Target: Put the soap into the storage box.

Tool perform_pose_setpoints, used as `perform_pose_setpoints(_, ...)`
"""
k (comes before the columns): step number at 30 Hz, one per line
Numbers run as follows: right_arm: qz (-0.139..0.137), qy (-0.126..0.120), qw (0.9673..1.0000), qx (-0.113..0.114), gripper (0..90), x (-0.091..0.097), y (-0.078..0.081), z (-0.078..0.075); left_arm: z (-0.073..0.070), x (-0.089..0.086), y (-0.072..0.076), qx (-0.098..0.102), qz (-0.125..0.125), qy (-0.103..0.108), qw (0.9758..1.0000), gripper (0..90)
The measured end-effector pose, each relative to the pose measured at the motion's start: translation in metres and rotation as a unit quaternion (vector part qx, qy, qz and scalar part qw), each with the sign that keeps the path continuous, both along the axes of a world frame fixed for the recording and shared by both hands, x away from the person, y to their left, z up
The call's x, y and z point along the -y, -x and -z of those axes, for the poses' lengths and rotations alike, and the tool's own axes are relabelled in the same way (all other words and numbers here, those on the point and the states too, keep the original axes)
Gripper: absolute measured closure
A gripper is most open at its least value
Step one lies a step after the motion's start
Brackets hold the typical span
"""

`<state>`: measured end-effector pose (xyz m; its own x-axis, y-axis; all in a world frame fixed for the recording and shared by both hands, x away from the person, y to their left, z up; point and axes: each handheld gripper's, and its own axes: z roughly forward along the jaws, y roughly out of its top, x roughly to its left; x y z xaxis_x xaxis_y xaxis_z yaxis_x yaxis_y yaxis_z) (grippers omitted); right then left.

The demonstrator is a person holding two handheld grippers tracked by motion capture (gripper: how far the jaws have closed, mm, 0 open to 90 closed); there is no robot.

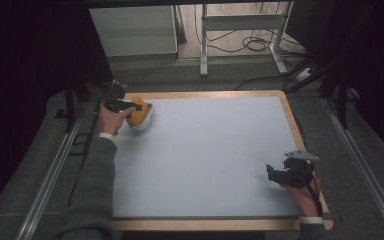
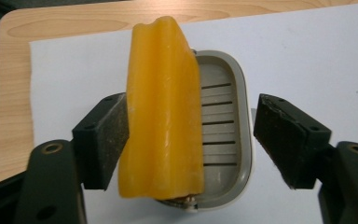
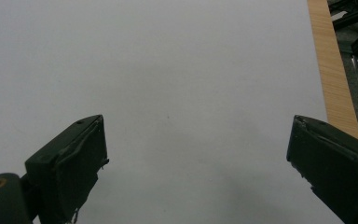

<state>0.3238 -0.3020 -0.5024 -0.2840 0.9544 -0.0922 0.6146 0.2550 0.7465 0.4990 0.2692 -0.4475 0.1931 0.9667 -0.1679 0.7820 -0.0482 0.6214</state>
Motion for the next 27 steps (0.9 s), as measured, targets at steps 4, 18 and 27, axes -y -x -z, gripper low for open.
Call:
perform_pose_setpoints(4, 0.003, -0.001, 1.0, 0.0, 4.9, 0.0, 0.0, 0.0, -0.004, 0.0, 0.007, 0.01, 0.007, 0.002, 0.9999, 26.4)
perform_pose_setpoints(18, 0.006, -0.001, 1.0, 0.004, 4.9, 0.004, 0.004, -0.002, -0.014, 0.012, 0.053, 0.052, 0.078, 0.029, 0.9952, 27.0)
perform_pose_setpoints(27, 0.007, -0.001, 1.0, 0.003, 4.9, 0.002, 0.004, -0.002, -0.005, 0.024, 0.096, 0.063, 0.133, 0.033, 0.9885, 26.9)
